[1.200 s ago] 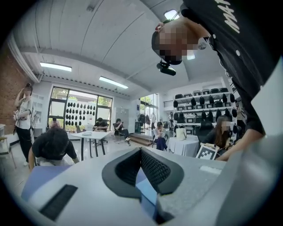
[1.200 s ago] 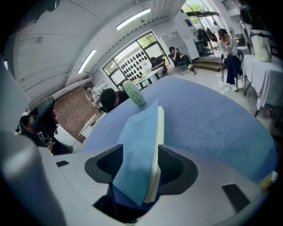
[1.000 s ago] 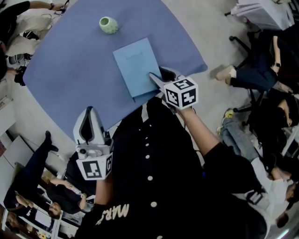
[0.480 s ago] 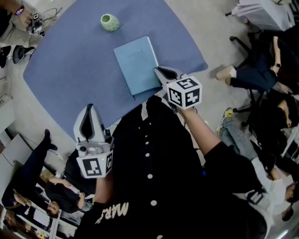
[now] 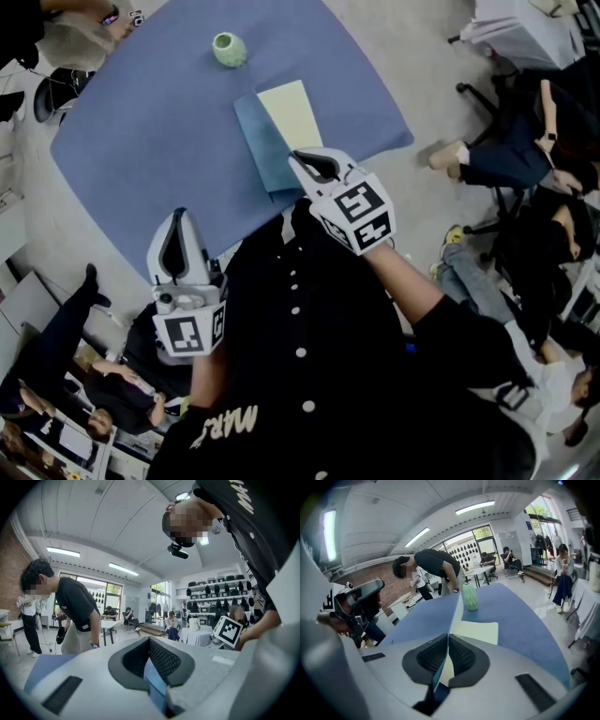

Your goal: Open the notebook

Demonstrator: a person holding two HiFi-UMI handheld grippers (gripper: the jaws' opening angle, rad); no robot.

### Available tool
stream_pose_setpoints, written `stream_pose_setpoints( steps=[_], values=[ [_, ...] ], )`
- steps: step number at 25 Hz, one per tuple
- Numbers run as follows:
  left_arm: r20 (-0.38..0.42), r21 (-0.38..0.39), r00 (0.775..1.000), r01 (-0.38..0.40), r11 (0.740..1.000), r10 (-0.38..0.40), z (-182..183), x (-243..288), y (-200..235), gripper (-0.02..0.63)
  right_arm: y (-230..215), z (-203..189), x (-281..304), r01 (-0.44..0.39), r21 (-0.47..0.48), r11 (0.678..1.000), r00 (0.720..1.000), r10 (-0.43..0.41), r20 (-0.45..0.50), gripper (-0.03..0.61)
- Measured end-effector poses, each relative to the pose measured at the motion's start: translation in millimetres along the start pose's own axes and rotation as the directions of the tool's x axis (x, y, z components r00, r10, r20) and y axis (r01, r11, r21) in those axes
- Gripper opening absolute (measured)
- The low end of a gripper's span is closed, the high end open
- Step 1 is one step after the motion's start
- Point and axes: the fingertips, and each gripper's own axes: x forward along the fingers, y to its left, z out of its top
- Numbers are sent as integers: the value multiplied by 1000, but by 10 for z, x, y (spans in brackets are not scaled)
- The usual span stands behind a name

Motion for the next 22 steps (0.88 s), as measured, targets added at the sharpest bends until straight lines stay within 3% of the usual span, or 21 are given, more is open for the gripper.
stream_pose_setpoints(
  steps=[6,9,12,14,15,17,19,20,21,22],
  values=[
    [-21,2,1000,-23,1000,23,-58,-139,91,-3,431,191,81,-70,-19,997,997,71,20,25],
    [-111,-14,994,-22,1000,21,-242,-133,149,-3,615,277,152,-88,-28,996,995,89,34,31],
    [-197,-94,980,10,996,-28,-454,-58,174,-3,775,340,256,-93,-46,995,994,96,49,37],
    [-236,-212,967,39,976,-90,-594,23,157,-3,852,355,316,-88,-59,994,994,91,56,41],
    [-256,-294,957,60,954,-139,-677,79,133,-3,885,357,341,-88,-64,994,994,91,59,44],
    [-289,-466,925,90,880,-248,-844,222,98,2,947,375,390,-93,-77,993,993,99,67,48],
    [-310,-615,888,85,784,-340,-998,366,110,79,999,406,440,-93,-91,992,992,100,75,52],
    [-311,-681,872,73,729,-378,-1069,423,121,162,1021,417,463,-91,-98,991,992,99,76,52],
    [-303,-736,860,63,675,-411,-1126,467,129,204,1042,424,482,-91,-104,990,992,99,77,55],
    [-290,-776,851,58,628,-437,-1163,502,128,204,1061,427,496,-92,-105,990,992,100,79,55]
  ],
)
